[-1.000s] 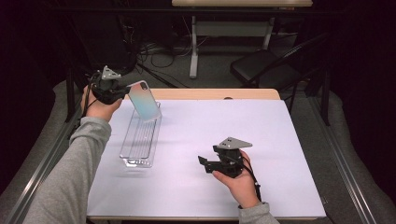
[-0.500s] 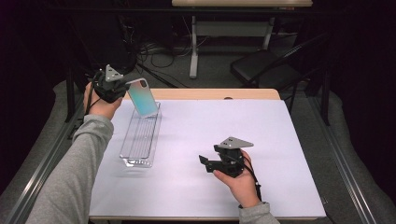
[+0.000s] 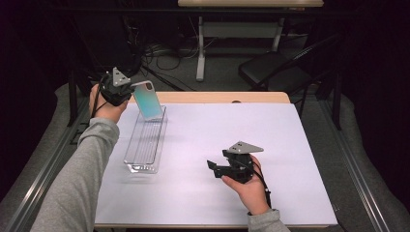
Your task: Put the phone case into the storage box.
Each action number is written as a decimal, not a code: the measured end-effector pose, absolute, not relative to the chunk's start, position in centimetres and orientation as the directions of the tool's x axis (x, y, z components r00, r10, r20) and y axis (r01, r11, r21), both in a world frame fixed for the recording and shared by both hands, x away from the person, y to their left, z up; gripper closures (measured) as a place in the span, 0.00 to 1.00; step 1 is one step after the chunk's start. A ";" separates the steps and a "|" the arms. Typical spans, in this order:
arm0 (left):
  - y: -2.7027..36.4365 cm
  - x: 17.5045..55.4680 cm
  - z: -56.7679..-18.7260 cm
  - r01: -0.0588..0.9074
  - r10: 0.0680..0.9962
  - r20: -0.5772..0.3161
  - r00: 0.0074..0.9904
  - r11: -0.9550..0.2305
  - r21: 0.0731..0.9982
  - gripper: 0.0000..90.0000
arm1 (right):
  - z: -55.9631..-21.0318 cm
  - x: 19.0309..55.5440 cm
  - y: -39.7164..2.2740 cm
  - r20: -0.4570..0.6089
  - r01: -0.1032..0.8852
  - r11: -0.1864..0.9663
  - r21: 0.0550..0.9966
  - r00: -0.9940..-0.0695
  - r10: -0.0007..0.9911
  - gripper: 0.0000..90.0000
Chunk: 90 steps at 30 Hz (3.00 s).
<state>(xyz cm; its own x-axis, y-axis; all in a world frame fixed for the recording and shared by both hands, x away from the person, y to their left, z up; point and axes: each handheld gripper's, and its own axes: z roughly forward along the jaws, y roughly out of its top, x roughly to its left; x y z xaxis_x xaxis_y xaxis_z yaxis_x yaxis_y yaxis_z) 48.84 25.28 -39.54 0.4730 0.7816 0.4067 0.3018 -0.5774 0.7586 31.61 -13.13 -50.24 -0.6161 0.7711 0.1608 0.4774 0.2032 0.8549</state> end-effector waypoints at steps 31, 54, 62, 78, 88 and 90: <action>25.5 50.3 -41.8 0.202 0.710 0.528 0.466 -0.666 0.718 0.89 | -50.4 30.7 -14.8 0.116 0.455 0.224 0.862 -0.607 0.786 0.16; 25.5 51.0 -43.8 0.157 0.687 0.554 0.471 -0.683 0.713 0.89 | -51.3 30.0 -16.6 0.123 0.468 0.195 0.862 -0.567 0.815 0.03; 25.2 51.3 -44.4 0.144 0.672 0.567 0.476 -0.696 0.704 0.89 | -51.5 30.1 -16.6 0.116 0.462 0.201 0.864 -0.570 0.813 0.02; 24.6 51.5 -45.3 0.107 0.643 0.598 0.480 -0.719 0.687 0.89 | -51.7 30.1 -16.4 0.107 0.463 0.216 0.860 -0.577 0.809 0.02; 24.5 51.6 -45.6 0.076 0.616 0.625 0.479 -0.738 0.670 0.89 | -52.0 30.1 -16.5 0.102 0.463 0.225 0.857 -0.582 0.807 0.02; 24.5 51.7 -45.7 0.073 0.614 0.625 0.482 -0.739 0.670 0.89 | -52.0 30.1 -16.4 0.106 0.466 0.223 0.856 -0.581 0.807 0.02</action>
<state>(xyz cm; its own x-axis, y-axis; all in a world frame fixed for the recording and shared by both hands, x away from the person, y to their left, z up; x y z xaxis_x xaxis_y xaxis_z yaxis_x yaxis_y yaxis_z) 51.68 24.51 -45.73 0.4817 0.6142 0.6251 0.0730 -0.7389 0.6698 30.13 -16.43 -52.01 -0.5810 0.8070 0.1063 0.4665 0.2231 0.8560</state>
